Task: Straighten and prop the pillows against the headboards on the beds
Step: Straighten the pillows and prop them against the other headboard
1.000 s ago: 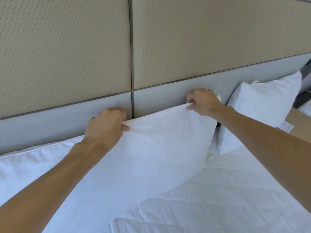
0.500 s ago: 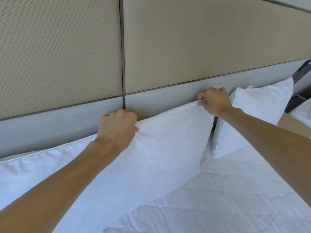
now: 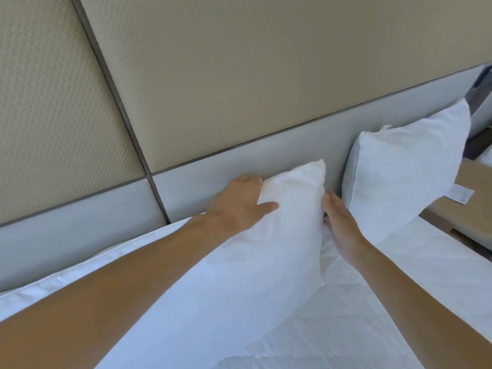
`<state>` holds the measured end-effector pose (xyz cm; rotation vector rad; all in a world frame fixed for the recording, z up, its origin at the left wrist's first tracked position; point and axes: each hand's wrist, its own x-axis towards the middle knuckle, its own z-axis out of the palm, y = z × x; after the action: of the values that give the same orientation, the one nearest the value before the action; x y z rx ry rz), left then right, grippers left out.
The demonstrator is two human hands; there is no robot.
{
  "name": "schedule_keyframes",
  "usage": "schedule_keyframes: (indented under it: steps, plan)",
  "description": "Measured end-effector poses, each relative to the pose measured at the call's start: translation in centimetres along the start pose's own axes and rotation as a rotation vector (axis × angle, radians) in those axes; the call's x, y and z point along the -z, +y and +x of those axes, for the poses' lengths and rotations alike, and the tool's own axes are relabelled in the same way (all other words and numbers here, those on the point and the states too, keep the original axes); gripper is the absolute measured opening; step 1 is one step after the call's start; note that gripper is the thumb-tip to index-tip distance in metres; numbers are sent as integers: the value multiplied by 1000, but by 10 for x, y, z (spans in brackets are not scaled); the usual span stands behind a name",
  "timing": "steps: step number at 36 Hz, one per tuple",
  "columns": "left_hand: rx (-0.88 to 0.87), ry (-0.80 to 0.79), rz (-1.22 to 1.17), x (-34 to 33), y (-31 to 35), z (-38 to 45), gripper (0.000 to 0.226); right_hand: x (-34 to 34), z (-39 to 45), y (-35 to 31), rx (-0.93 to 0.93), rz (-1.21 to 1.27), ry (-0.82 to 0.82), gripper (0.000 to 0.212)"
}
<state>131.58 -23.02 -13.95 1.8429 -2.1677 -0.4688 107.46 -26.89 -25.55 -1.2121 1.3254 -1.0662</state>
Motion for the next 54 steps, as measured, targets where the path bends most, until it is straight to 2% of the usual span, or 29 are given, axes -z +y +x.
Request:
schedule_keyframes:
  steps: [7,11,14,16,18,20,22,24,26,30,32,35,38,42,45,51,54]
  plan:
    - [19,-18,-36,-14,59,78,50,-5,-22,65,-121,53,-35,31]
    - [27,-19,35,-30,82,110,50,-3,-23,117,-206,82,4,41]
    - [-36,-3,140,-42,91,125,36,-4,-18,152,-292,80,16,46]
    - [-115,20,271,-43,94,131,30,-4,-11,176,-318,-16,53,45]
    - [-195,70,394,-38,94,138,20,0,-4,204,-345,-280,121,40]
    - [-273,104,497,-33,91,145,24,5,-1,228,-341,-492,188,36]
    - [-370,111,587,-29,87,152,24,9,-2,240,-310,-469,245,26]
    - [-454,115,636,-28,83,157,24,14,-1,243,-312,-418,265,8]
    - [-488,120,654,-30,86,162,26,17,-1,244,-316,-401,248,9]
    - [-346,-14,684,-36,100,177,45,23,-2,250,-369,-346,209,7]
    - [-339,-32,638,-37,105,182,26,30,-3,251,-393,-315,205,6]
    - [-423,70,682,-30,111,182,12,39,0,251,-420,-321,239,21]
    - [-531,233,808,-24,110,182,23,37,4,251,-425,-358,253,32]
    - [-669,308,860,-25,97,187,26,32,9,247,-424,-430,273,32]
    - [-726,296,845,-27,96,189,24,31,10,250,-436,-509,266,29]
    - [-679,234,727,-25,96,186,21,29,6,240,-479,-605,163,15]
    - [-648,242,489,-15,96,174,18,45,4,225,-563,-644,81,38]
